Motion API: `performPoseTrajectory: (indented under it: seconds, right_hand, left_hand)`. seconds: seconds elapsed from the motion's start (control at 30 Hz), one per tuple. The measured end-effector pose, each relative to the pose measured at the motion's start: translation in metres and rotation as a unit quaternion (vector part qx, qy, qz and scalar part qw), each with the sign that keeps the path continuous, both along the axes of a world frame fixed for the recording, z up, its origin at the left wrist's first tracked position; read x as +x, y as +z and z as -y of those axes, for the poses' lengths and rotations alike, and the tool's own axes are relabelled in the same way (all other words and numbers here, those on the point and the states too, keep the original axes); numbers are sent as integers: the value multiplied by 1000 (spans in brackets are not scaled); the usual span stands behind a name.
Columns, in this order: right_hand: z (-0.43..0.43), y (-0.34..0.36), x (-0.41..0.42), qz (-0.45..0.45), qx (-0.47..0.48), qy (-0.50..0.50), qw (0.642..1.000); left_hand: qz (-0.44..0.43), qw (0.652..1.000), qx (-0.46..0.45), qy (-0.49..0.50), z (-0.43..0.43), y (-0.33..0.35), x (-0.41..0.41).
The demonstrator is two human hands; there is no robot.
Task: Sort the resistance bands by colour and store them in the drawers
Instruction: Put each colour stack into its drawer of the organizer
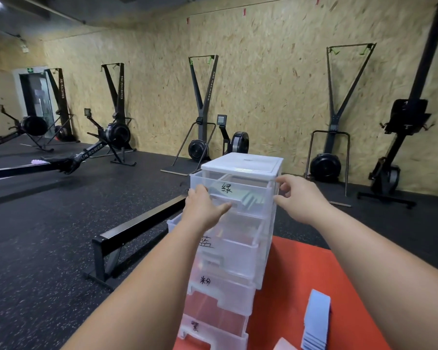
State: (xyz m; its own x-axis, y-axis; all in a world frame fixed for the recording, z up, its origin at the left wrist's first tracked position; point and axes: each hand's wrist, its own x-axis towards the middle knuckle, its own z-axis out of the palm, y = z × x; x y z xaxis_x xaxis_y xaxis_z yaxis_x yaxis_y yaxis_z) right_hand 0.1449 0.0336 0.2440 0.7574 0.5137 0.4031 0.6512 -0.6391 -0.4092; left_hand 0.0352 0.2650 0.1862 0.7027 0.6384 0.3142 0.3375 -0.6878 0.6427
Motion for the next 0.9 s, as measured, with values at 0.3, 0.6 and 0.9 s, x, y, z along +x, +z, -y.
performPoseTrajectory:
  seconds: [0.3,0.6,0.9]
  right_hand:
    - [64,-26,-33,-50,-78,5,996]
    - [153,-119,-57,-135,-141,-40,980]
    - [193,-220,-58,-221,-168,-73,958]
  left_hand:
    - [83,994,8,-66,63,-10,-37]
    - [199,951,107,-212,174,-91,-75]
    - [-63,961,58,-263,220,-199,-57]
